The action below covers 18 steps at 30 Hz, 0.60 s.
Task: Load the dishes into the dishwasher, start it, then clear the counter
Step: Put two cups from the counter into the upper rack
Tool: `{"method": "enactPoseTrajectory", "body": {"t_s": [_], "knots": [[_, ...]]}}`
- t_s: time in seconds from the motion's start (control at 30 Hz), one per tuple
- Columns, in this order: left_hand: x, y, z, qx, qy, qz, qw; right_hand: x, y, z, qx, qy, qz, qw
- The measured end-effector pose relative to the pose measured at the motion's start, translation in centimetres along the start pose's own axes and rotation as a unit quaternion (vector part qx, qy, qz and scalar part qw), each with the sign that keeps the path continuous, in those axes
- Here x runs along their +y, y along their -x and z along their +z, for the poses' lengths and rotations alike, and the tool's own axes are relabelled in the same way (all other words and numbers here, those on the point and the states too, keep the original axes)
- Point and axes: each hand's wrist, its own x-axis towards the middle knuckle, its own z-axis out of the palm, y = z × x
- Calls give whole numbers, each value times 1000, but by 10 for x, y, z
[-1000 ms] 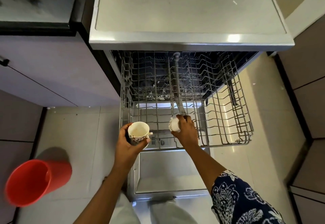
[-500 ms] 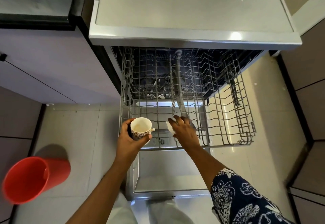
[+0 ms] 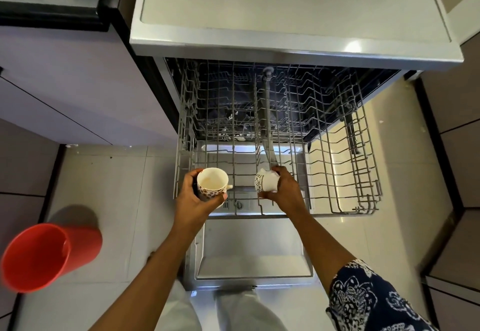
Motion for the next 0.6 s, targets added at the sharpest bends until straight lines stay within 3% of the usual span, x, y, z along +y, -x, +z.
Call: {"method": "enactPoseTrajectory", "body": {"t_s": [0.13, 0.3, 0.37, 0.47, 0.6], "knots": [[-4, 0, 2, -6, -1, -10, 1000, -5, 0, 1, -5, -121, 52, 991], [-3, 1, 5, -8, 1, -15, 1000, -7, -4, 0, -15, -115, 64, 991], [-4, -1, 4, -9, 2, -11, 1000, -15, -10, 2, -18, 25, 27, 999], [-8, -3, 4, -8, -5, -10, 1000, -29, -20, 7, -62, 284, -37, 956], [-15, -4, 4, -8, -5, -18, 1000, -37, -28, 19, -115, 409, -69, 903]]}}
